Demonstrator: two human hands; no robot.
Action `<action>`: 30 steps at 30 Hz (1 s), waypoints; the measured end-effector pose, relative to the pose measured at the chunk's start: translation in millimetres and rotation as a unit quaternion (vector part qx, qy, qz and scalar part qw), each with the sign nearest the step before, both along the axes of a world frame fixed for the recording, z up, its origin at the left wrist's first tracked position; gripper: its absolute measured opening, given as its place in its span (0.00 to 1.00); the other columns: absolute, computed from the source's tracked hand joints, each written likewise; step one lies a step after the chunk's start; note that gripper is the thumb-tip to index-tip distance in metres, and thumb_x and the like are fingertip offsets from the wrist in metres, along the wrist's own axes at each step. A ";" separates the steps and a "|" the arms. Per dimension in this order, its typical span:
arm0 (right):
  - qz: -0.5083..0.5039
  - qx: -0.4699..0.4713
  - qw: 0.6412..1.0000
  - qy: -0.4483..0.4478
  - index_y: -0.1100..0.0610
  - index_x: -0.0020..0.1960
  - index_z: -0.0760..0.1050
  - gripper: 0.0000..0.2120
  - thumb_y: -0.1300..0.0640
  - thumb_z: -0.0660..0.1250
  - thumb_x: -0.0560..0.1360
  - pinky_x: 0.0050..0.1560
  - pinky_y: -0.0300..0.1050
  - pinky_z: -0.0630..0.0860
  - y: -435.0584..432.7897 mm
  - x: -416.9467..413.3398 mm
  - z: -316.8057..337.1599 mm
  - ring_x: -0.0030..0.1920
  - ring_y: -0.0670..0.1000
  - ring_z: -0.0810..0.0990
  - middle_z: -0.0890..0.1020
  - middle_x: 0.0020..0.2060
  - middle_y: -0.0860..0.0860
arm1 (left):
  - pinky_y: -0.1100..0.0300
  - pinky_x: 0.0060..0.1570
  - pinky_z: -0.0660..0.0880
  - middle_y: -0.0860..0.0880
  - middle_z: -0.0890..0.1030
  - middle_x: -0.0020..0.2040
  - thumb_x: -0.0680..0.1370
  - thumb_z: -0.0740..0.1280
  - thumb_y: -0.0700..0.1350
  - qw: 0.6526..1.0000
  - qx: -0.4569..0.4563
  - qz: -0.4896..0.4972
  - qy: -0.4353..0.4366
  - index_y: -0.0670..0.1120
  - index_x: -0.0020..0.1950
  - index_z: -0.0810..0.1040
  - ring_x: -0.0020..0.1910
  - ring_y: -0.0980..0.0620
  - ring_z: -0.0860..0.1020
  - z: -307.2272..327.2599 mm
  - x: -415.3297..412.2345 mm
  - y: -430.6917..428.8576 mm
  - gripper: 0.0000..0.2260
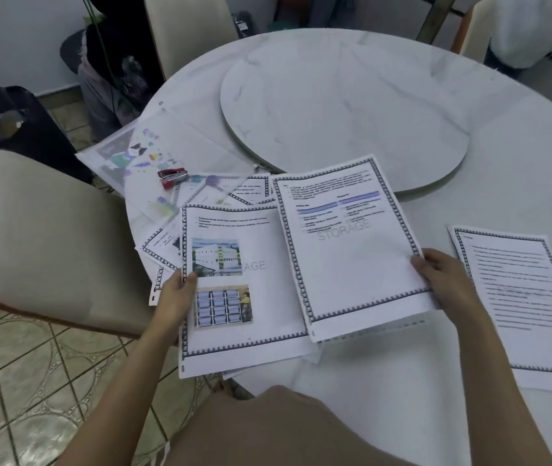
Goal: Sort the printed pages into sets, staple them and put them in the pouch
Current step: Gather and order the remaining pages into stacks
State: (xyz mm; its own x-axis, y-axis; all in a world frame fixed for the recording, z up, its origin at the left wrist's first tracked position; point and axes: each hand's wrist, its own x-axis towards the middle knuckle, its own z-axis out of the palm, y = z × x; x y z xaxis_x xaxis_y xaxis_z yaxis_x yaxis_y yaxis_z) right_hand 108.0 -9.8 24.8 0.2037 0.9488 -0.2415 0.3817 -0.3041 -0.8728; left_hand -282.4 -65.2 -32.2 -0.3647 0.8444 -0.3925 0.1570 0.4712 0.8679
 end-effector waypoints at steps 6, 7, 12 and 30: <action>0.061 -0.014 0.997 -0.053 0.58 0.39 0.74 0.08 0.61 0.63 0.77 0.30 0.34 0.66 -4.4 -55.8 -31.6 0.30 0.42 0.72 0.75 0.30 0.48 | 0.56 0.53 0.67 0.46 0.75 0.55 0.82 0.55 0.44 1.000 -0.001 -0.010 -0.014 0.39 0.63 0.72 0.54 0.48 0.73 6.2 14.8 6.3 0.14; 0.067 -0.024 0.995 -0.064 0.57 0.38 0.73 0.08 0.61 0.63 0.76 0.32 0.37 0.65 -6.5 -64.7 -38.3 0.32 0.45 0.71 0.75 0.30 0.49 | 0.55 0.54 0.68 0.45 0.76 0.56 0.82 0.55 0.44 1.000 0.002 -0.010 -0.018 0.40 0.63 0.72 0.56 0.47 0.73 6.6 16.1 7.0 0.14; 0.116 -0.044 0.989 -0.078 0.61 0.39 0.72 0.09 0.59 0.62 0.77 0.33 0.42 0.63 -21.0 -105.4 -55.3 0.35 0.51 0.70 0.74 0.33 0.55 | 0.53 0.59 0.71 0.44 0.76 0.61 0.82 0.56 0.46 0.998 0.010 0.001 -0.066 0.41 0.66 0.70 0.59 0.45 0.75 9.3 26.0 8.0 0.16; 0.012 -0.118 0.936 -0.330 0.68 0.65 0.65 0.30 0.52 0.70 0.72 0.61 0.50 0.64 31.9 -34.2 -46.3 0.65 0.63 0.63 0.66 0.63 0.65 | 0.47 0.62 0.71 0.41 0.75 0.64 0.81 0.57 0.40 0.999 -0.024 -0.004 -0.034 0.42 0.68 0.69 0.61 0.41 0.75 1.5 24.7 10.4 0.15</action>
State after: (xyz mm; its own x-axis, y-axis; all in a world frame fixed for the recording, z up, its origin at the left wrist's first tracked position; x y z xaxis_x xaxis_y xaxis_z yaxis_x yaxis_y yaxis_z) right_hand 73.8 22.1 -21.5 0.3621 0.8909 -0.2743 0.8239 -0.4435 -0.3528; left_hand -257.7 -54.8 -30.7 -0.3285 0.8274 -0.4556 0.1031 0.5109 0.8535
